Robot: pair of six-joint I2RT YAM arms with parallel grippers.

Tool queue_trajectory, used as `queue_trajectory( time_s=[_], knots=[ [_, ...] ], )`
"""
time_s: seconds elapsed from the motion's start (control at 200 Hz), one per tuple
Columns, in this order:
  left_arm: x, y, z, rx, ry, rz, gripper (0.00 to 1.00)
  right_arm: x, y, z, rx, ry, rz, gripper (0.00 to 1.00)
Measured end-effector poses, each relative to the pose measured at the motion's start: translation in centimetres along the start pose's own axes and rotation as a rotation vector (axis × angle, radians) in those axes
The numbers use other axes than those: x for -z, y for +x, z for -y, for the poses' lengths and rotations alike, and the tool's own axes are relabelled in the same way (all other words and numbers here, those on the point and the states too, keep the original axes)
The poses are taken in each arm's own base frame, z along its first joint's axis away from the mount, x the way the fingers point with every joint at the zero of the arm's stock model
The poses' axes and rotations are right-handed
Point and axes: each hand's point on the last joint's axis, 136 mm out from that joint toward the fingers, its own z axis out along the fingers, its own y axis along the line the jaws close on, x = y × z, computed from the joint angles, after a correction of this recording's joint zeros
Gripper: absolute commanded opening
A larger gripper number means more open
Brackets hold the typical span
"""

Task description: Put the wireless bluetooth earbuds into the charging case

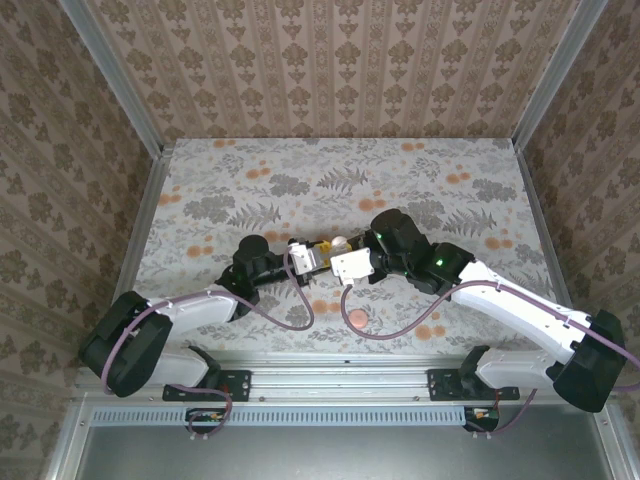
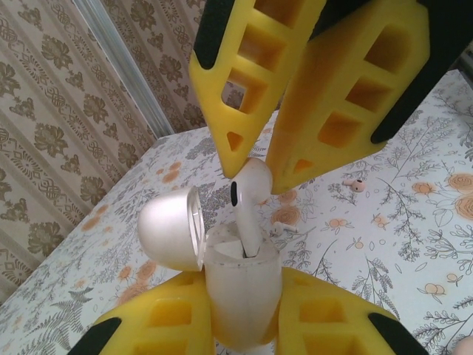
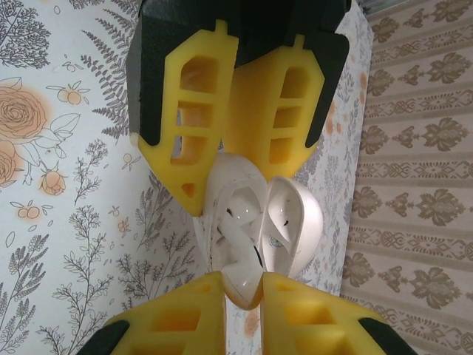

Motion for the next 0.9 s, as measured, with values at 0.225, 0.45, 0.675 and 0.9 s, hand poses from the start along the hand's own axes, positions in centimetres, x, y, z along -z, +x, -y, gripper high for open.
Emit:
queue_trajectory(
  time_s=[0.225, 0.45, 0.675, 0.9],
  knots=[
    [0.0, 0.0, 0.0, -0.001, -0.002, 0.001, 0.0, -0.2, -0.3, -0.1, 0.014, -0.003, 0.005, 0.17],
    [0.0, -0.4, -0.2, -0.01, -0.009, 0.015, 0.0, -0.3, -0.5, -0.3, 0.006, -0.01, 0.009, 0.29],
    [0.2, -1.4, -0.5, -0.031, -0.022, 0.044, 0.0, -0.1, -0.7, -0.1, -0.065, -0.01, 0.039, 0.42],
    [0.2, -2.2, -0.9, -0.021, -0.037, 0.077, 0.0, 2.7, -0.5, 2.2, -0.292, 0.093, 0.16, 0.43]
  ],
)
